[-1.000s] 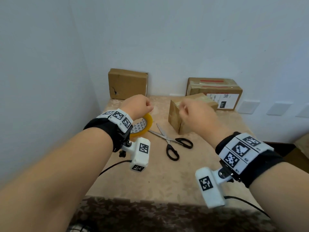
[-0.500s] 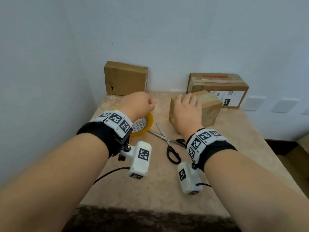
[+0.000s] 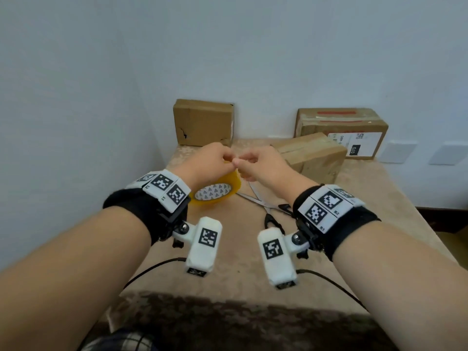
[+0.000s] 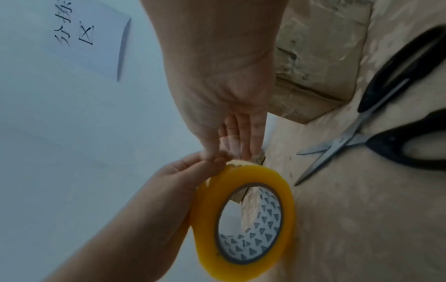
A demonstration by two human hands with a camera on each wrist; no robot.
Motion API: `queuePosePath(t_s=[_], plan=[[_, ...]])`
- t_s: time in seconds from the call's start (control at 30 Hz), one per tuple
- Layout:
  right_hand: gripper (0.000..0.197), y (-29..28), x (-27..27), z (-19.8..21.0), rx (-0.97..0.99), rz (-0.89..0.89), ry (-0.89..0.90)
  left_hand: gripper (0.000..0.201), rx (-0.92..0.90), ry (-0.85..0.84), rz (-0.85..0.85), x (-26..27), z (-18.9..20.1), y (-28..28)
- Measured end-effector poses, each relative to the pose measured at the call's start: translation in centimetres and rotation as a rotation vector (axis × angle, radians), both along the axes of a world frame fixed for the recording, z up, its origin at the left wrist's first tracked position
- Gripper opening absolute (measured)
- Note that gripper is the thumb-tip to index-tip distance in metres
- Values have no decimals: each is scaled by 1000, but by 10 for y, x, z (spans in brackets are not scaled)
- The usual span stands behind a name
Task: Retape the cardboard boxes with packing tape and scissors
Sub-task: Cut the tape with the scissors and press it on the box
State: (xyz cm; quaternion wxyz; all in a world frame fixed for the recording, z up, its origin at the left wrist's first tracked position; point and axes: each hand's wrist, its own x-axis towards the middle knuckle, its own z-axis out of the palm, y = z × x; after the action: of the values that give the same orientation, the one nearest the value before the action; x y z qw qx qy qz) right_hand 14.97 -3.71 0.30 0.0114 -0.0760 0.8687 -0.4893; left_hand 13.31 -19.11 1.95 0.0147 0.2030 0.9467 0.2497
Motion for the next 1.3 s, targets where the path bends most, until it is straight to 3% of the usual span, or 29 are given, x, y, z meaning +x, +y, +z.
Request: queuePosePath(t_s=[0.13, 0.23, 0.27, 0.4, 0.47, 0.57, 0.67, 0.8, 1.03, 1.23, 1.3], plan=[[12, -10, 2, 2, -25, -61, 24, 24, -31, -1, 17, 12, -2, -7], [20, -13, 3, 2, 100, -104, 120, 76, 3, -59, 153, 19, -7, -13], [16, -13, 5, 1, 156, -103, 154, 84, 31, -90, 191, 21, -9, -14], [11, -11, 20, 3, 264, -79, 331, 46, -20, -2, 163, 24, -11, -15], [10, -8, 24, 6, 239, -76, 387, 41, -8, 12, 149, 25, -11, -14], [6, -1, 28, 10, 161, -84, 392, 33, 150, -45, 60, 34, -10, -11], [28, 5, 28, 14, 64, -54, 354, 21, 281, -112, -14, 38, -13, -10], [12, 9, 21, 21, 242, 110, 442, 6, 372, -85, 44, 35, -12, -7], [25, 9, 21, 29, 473, 133, 484, 16, 329, 2, 102, 31, -11, -1], [20, 5, 15, 27, 615, 51, 314, 13, 236, 104, 53, 32, -16, 2], [22, 6, 14, 23, 657, 17, 330, 12, 194, 128, 25, 32, -16, 1]])
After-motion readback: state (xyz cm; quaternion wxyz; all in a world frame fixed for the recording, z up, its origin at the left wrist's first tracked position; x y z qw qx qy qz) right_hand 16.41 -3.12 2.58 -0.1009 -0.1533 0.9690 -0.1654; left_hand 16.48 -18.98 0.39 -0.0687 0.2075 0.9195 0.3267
